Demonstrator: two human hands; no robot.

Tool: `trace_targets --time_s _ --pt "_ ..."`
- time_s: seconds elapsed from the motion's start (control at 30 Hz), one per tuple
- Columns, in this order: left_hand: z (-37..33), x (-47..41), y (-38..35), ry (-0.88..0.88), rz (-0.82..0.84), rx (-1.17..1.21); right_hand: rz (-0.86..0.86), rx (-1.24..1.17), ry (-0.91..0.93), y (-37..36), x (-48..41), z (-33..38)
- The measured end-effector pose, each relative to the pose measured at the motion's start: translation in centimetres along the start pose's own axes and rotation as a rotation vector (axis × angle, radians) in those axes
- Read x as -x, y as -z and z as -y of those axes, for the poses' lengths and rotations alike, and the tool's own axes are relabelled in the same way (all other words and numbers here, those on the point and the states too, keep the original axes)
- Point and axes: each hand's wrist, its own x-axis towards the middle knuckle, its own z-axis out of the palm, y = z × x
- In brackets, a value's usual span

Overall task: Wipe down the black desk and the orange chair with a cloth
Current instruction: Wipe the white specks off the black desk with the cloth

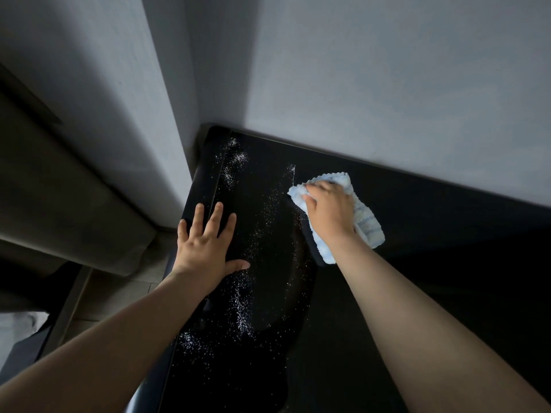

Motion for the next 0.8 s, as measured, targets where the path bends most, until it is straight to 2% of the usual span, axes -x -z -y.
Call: trace_targets --time_s 0.6,0.8 --pt "0.5 0.7 0.7 -0.031 -0.032 0.056 0.045 -0.019 -0.028 -0.3 10.3 1.0" --pt "0.2 4.6 -0.9 -0.134 -0.038 0.06 0.063 -0.023 -0.046 -0.4 12.9 1.3"
